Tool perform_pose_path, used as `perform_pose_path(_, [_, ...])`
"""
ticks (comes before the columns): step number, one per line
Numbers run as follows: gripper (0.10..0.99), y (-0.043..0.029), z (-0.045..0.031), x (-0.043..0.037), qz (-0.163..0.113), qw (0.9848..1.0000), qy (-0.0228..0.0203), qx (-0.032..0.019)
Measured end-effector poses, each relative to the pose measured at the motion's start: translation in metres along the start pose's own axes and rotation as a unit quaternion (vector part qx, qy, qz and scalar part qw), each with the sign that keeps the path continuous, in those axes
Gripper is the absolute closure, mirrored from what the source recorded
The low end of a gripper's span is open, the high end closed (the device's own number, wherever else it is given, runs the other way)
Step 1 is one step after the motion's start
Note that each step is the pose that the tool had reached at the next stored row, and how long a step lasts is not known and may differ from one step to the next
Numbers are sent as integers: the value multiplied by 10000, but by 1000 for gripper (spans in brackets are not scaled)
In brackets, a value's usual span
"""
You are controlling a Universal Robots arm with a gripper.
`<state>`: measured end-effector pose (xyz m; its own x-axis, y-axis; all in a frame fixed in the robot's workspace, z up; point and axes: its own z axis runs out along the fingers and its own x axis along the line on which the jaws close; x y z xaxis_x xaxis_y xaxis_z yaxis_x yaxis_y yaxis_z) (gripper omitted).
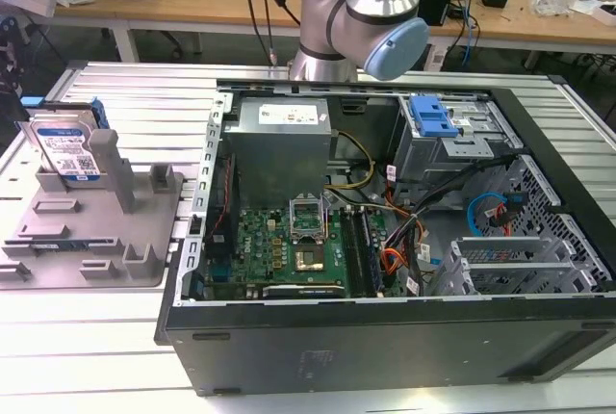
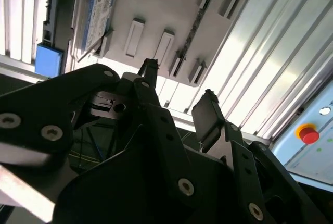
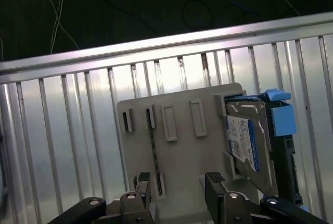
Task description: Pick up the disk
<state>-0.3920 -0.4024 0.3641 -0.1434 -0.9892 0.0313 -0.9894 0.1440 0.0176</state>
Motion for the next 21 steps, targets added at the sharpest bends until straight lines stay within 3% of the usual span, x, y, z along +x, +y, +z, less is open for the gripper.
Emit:
perform_pose_path(4, [545,25,1,-163,-79,10000,3,3])
perform_pose_path(6, [545,49,-2,-328,-93,10000,4,4])
perform_pose_path(7, [545,68,-5,-454,-93,10000,6,4])
perform_pose_path(10, [545,94,-6,-636,-94,10000,7,4])
perform_pose_path(15, [545,140,14,-866,-121,9999,11,11])
perform_pose_path(17, [545,201,23,-939,-127,9999,11,12])
perform_pose_path(18, [545,296,40,-977,-128,9999,11,11])
perform_pose_path(21, [545,316,76,-979,-315,9995,14,17])
